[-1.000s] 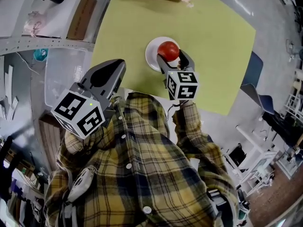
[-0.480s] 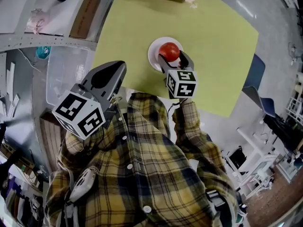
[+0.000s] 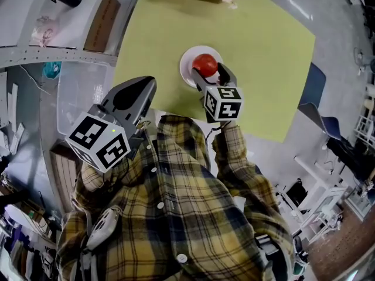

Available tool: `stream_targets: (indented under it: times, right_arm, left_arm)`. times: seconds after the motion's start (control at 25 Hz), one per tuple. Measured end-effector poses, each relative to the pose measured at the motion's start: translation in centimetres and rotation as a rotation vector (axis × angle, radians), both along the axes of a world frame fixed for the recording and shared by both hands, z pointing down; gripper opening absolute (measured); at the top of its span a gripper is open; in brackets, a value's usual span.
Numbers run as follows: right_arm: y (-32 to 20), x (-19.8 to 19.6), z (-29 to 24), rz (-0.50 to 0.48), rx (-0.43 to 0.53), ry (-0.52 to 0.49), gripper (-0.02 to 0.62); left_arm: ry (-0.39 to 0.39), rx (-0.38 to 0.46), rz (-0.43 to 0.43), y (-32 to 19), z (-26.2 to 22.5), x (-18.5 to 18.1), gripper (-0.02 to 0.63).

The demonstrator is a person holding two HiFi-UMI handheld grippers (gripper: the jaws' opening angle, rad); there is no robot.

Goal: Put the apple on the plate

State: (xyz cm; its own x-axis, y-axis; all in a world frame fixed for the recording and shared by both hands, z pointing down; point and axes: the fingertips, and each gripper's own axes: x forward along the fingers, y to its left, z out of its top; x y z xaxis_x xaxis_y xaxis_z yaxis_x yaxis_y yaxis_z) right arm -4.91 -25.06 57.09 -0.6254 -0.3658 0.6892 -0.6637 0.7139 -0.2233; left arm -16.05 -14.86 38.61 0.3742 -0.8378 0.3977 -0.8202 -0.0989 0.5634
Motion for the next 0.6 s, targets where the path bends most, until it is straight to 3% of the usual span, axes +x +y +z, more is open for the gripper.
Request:
stream_targets:
  times: [0.36,0.6]
  right_arm:
    - [0.1,0.1,-2.2,0.010,0.031,-0.028,0.344]
    - [0.5,0.1,-5.3,0.037,0.028,-0.109,0.344]
  left_arm:
    - [0.015,0.027,0.029,-0.2,-0.7,0.6,0.008]
    - [0.023,0.063,0.051,-0.8,-1.6,1.2,0.008]
